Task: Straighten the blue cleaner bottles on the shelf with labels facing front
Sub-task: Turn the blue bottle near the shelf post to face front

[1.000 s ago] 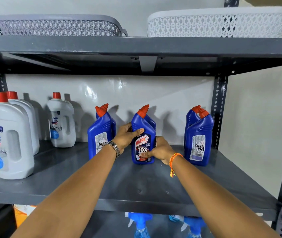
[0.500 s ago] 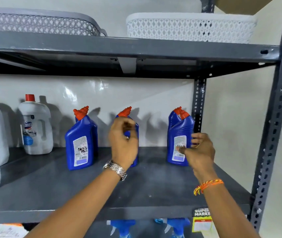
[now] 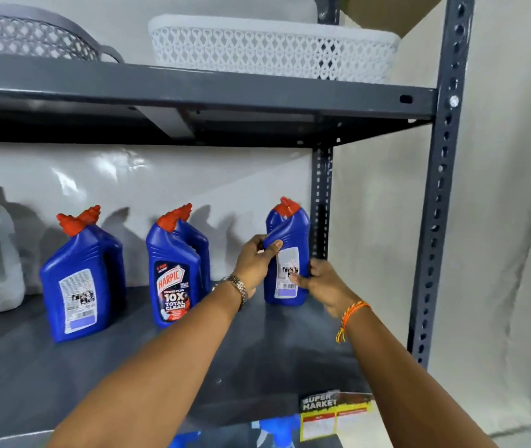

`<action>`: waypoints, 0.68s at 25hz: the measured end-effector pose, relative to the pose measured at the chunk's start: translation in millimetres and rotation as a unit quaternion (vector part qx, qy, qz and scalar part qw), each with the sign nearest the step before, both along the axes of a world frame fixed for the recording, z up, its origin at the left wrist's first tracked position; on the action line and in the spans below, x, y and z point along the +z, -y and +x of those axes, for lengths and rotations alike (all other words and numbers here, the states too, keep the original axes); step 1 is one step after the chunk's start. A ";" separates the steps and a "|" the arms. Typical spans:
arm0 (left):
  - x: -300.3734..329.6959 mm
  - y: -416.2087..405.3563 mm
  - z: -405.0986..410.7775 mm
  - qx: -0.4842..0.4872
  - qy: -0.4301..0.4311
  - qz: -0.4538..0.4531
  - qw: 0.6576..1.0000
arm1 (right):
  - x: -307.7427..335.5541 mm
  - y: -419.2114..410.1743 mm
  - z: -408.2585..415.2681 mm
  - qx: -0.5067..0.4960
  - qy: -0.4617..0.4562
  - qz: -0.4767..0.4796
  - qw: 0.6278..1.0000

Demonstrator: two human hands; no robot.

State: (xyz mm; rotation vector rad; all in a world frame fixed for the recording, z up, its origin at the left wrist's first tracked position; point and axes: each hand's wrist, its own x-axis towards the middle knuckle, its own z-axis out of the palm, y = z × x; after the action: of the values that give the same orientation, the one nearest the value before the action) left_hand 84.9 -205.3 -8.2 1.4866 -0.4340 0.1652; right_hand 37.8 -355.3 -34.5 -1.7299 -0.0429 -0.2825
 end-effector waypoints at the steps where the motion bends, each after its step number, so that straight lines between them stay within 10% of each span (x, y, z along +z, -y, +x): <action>1: 5.4 1.3 -1.8 0.009 0.013 -0.003 1.000 | 3.7 0.8 -2.1 0.010 -0.002 0.015 1.000; 9: 62.6 29.0 -26.2 0.072 -0.004 0.082 0.994 | 23.7 -15.0 -25.7 0.020 0.053 0.036 0.998; 17: 39.0 9.2 -5.2 -0.116 0.021 0.029 0.993 | 25.7 11.1 -13.3 -0.006 -0.008 -0.044 0.999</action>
State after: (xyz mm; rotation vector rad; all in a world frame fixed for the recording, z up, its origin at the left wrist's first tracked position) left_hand 79.8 -214.5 30.7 1.4790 -0.6462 -0.0003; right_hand 24.6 -366.4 -8.8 -1.8202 -0.0349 -0.2796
